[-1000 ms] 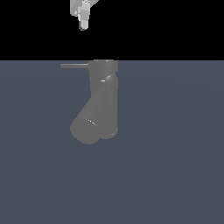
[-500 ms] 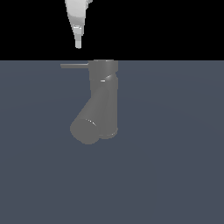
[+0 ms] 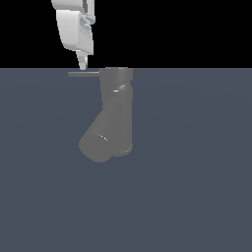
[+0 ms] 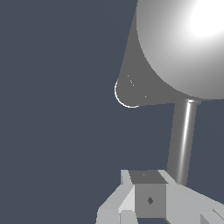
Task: Turn on the faucet by rotating a designated handle.
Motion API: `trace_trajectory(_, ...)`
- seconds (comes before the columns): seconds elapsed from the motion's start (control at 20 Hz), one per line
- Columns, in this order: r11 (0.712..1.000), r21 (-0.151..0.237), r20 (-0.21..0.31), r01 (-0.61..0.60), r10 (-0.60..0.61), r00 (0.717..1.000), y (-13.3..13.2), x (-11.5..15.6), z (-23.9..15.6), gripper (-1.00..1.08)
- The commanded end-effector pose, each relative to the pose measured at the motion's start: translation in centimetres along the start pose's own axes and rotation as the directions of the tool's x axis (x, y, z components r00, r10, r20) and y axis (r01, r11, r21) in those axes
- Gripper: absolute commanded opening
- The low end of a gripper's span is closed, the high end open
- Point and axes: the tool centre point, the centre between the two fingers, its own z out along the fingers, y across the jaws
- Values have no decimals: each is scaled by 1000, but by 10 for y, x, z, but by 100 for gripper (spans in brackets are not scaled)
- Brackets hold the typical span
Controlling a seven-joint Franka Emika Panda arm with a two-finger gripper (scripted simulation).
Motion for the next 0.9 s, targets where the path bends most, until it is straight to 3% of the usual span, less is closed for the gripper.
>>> trace_trajectory(0.0, 999, 5, -11, -38, 38, 999, -5, -5, 7, -100)
trace_trajectory(0.85, 994, 16, -30, -104, 104, 994, -9, -14, 21, -100)
